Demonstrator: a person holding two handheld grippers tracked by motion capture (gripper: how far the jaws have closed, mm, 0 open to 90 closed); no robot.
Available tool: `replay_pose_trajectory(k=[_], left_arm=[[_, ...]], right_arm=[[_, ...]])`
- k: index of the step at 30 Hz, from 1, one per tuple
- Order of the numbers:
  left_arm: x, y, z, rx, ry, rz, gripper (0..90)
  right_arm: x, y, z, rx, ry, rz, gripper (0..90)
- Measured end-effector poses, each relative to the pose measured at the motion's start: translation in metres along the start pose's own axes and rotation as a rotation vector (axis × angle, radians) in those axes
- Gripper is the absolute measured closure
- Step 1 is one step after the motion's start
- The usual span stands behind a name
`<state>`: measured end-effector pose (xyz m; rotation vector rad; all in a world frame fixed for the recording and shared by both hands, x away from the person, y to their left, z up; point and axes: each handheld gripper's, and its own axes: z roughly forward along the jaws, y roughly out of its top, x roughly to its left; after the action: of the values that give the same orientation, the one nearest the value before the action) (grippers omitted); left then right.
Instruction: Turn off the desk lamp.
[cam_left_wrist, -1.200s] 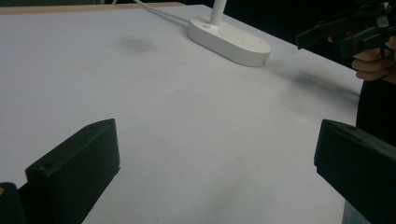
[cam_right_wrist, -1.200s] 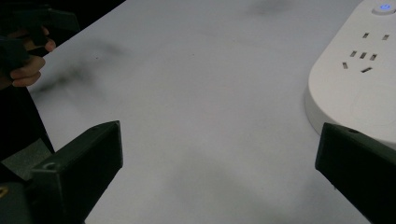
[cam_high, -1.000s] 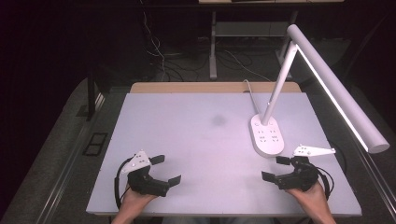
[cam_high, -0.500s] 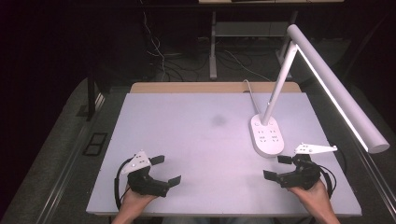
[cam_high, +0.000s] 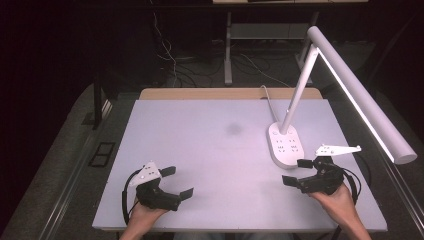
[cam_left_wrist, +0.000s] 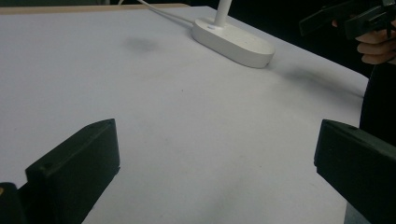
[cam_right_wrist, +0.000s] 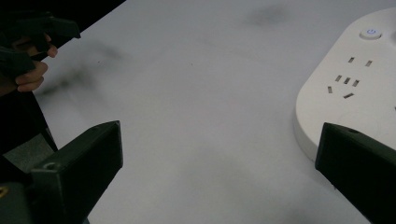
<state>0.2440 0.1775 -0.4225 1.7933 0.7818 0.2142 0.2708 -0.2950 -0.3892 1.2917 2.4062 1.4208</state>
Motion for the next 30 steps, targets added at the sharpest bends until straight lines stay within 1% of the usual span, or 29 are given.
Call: replay_pose_trajectory(k=[6, 12, 16, 21, 24, 27, 30], left_arm=[[0.0, 0.0, 0.0, 0.0, 0.002, 0.0, 0.0], [0.0, 0.0, -0.001, 0.0, 0.003, -0.002, 0.0], [0.0, 0.0, -0.001, 0.001, 0.003, 0.0, 0.0], [0.0, 0.0, -0.001, -0.002, 0.005, -0.007, 0.0], [0.0, 0.0, -0.001, -0.002, 0.005, -0.004, 0.0], [0.0, 0.0, -0.001, -0.003, 0.005, -0.005, 0.0], [0.0, 0.0, -0.001, -0.002, 0.006, -0.005, 0.0]], right_arm=[[-0.003, 0.009, -0.002, 0.007, -0.005, -0.008, 0.8], [-0.008, 0.016, -0.002, 0.009, -0.006, 0.001, 0.8], [-0.015, 0.022, -0.002, 0.023, -0.024, -0.006, 0.8], [-0.021, 0.029, -0.005, 0.028, -0.026, -0.002, 0.8], [-0.024, 0.031, -0.005, 0.029, -0.03, -0.004, 0.8], [-0.029, 0.037, -0.005, 0.041, -0.036, -0.008, 0.8], [-0.032, 0.04, -0.004, 0.037, -0.04, -0.009, 0.8]])
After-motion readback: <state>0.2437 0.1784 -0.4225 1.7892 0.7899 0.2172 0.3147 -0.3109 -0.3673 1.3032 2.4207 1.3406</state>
